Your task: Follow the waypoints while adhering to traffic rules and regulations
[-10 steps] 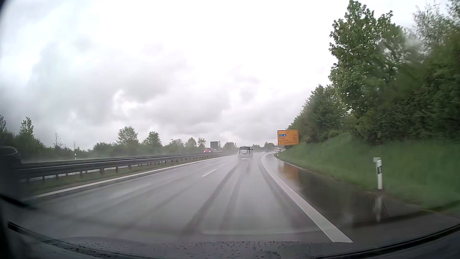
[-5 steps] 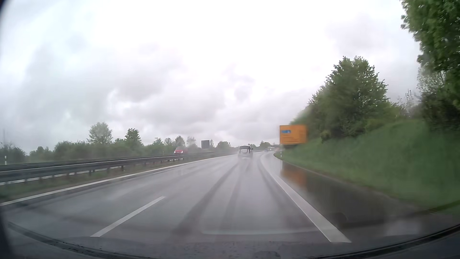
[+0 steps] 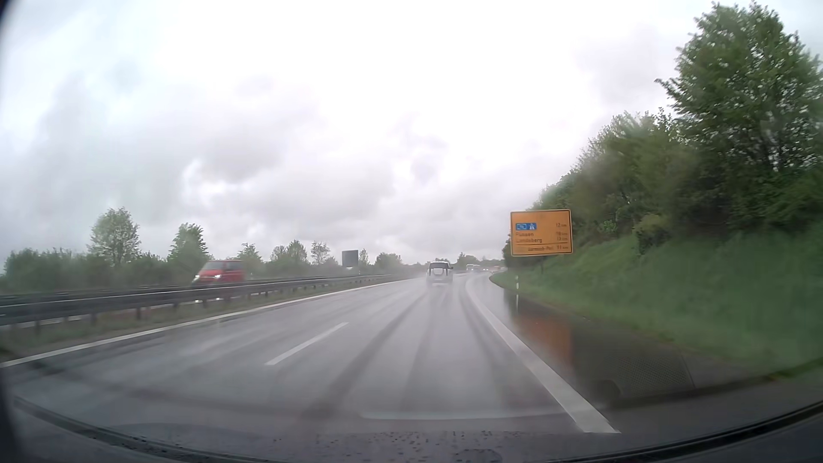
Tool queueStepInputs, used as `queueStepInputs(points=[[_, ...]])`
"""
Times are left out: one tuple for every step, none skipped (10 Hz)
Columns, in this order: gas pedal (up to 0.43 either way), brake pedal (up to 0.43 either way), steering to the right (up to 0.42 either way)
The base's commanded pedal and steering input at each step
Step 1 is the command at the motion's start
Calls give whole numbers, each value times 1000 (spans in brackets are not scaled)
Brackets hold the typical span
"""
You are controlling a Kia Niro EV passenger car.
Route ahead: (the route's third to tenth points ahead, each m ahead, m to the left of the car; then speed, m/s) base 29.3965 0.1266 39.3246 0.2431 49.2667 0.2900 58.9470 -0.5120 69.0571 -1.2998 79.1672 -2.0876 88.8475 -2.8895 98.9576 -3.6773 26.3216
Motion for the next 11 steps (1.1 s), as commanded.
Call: queueStepInputs(points=[[311,0,9],[311,0,9],[311,0,8],[311,0,7],[311,0,7],[311,0,6],[311,0,6],[311,0,6],[311,0,6],[311,0,6],[311,0,6]])
